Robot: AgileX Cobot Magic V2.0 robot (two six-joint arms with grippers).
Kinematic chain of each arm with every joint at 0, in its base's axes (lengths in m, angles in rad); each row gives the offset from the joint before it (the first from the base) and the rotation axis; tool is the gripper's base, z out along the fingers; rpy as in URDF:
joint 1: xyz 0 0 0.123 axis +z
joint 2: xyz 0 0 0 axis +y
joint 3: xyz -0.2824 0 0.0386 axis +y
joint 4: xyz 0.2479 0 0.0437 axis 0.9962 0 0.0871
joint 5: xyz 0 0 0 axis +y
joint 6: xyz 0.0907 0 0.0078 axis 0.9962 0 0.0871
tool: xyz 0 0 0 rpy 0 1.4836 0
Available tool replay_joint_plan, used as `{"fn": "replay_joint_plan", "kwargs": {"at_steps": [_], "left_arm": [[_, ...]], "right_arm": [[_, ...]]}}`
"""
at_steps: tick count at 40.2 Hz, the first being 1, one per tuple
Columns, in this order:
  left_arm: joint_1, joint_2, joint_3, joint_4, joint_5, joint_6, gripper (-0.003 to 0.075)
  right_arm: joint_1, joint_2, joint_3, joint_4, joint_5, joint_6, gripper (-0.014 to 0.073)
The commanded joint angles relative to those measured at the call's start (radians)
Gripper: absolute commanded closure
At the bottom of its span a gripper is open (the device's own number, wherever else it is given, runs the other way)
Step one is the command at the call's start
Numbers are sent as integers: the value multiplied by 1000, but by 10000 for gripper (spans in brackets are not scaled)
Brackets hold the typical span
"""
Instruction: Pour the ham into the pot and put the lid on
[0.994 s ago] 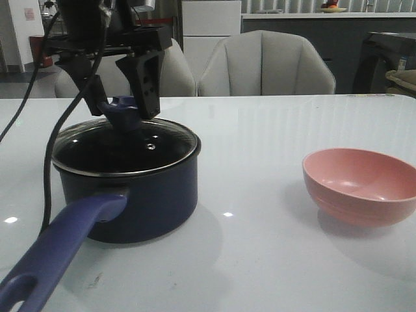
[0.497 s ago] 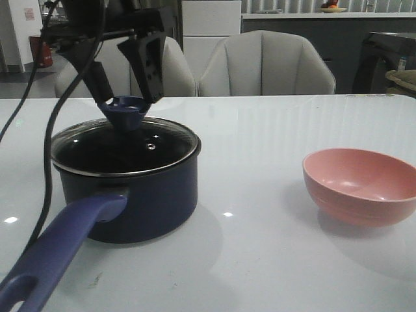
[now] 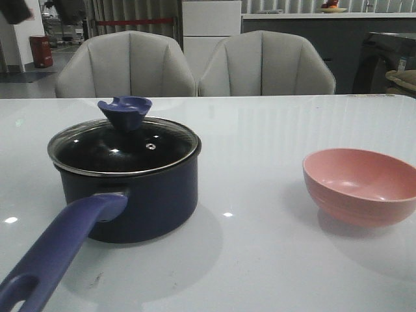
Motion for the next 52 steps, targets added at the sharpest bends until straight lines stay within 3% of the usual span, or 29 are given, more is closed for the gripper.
{"fn": "replay_joint_plan", "kwargs": {"at_steps": [1,17,45,49,52], "left_arm": [[21,-144,72,3,-103,-1,217],[42,-603,537,-1,-419,-1,217],[42,-1253,1135,64,-862,-1,220],[42,-1274,1170,73,-902,-1,280],[42,-1276,1170,73,-920,-1,393]], "right_arm": [[0,8,-28,2,-78,-8,435],[0,8,-28,2,-78,-8,435],[0,8,-28,2,-78,-8,435],[0,8,-28,2,-78,-8,435],[0,8,-28,2,-78,-8,435]]}}
